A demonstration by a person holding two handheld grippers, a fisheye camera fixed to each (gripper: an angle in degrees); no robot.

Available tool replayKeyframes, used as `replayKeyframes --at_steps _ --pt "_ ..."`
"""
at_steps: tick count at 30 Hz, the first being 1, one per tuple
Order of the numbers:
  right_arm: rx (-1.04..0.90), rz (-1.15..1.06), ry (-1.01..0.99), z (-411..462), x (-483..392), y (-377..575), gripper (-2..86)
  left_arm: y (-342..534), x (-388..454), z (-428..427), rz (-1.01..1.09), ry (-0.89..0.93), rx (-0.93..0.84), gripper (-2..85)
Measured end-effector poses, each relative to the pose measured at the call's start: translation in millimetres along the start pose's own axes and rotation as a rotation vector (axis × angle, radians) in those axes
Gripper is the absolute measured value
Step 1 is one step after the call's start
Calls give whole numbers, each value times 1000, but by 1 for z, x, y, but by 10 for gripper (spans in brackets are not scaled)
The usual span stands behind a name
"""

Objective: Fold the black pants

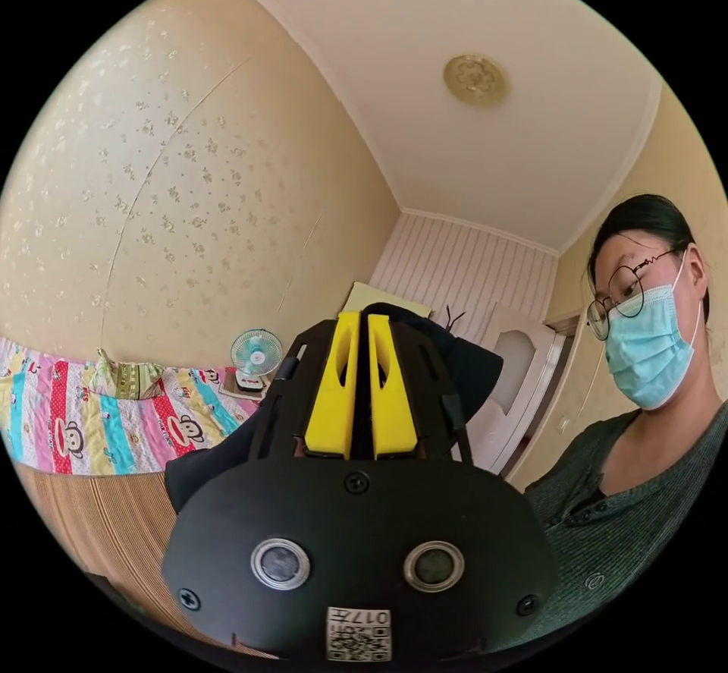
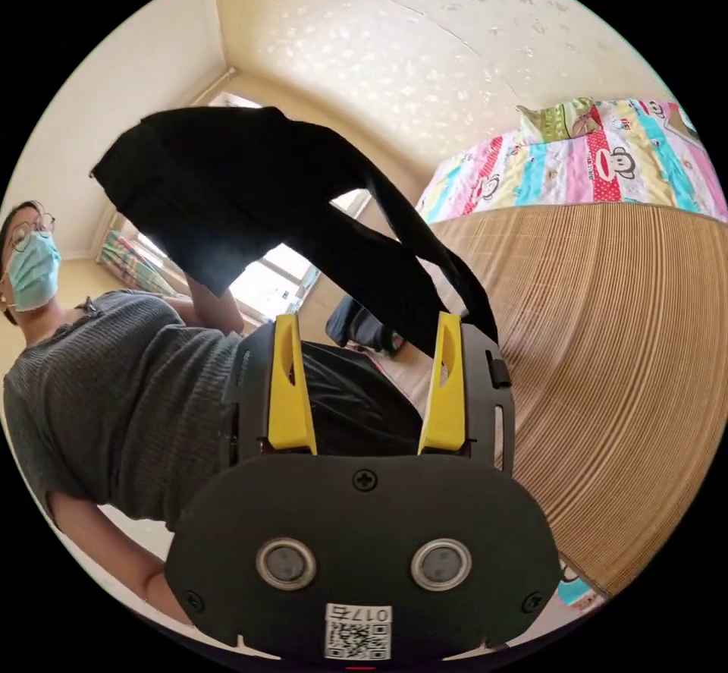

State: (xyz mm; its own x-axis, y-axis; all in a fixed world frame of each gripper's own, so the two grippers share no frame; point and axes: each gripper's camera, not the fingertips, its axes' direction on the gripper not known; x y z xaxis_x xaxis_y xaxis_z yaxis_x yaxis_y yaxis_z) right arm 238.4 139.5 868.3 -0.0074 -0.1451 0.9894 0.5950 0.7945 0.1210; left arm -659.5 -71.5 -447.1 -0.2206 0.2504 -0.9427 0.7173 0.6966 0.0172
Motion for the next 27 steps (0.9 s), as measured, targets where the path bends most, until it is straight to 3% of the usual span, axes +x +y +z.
replayKeyframes --at_steps 4,7,10,12,15,23,27 --pt "-90 -130 165 58 -60 -29 254 -20 2 -2 -16 17 40 -8" --pt "-142 -347 221 99 -128 -67 267 -33 4 -3 -12 1 48 -8" --pt "-16 -445 243 98 -182 -103 262 -47 5 -10 -2 -27 50 -8" --pt "150 -477 227 67 -211 -127 197 -55 2 -21 -1 -25 69 -8" --pt "188 -481 276 25 -229 -164 77 -69 -10 -43 9 -16 85 -8" --pt "412 -555 296 -118 -317 -219 49 -95 -64 -84 -67 -48 69 -8" --pt "446 -697 447 -162 -426 -227 45 -122 -76 -93 94 59 69 -8"
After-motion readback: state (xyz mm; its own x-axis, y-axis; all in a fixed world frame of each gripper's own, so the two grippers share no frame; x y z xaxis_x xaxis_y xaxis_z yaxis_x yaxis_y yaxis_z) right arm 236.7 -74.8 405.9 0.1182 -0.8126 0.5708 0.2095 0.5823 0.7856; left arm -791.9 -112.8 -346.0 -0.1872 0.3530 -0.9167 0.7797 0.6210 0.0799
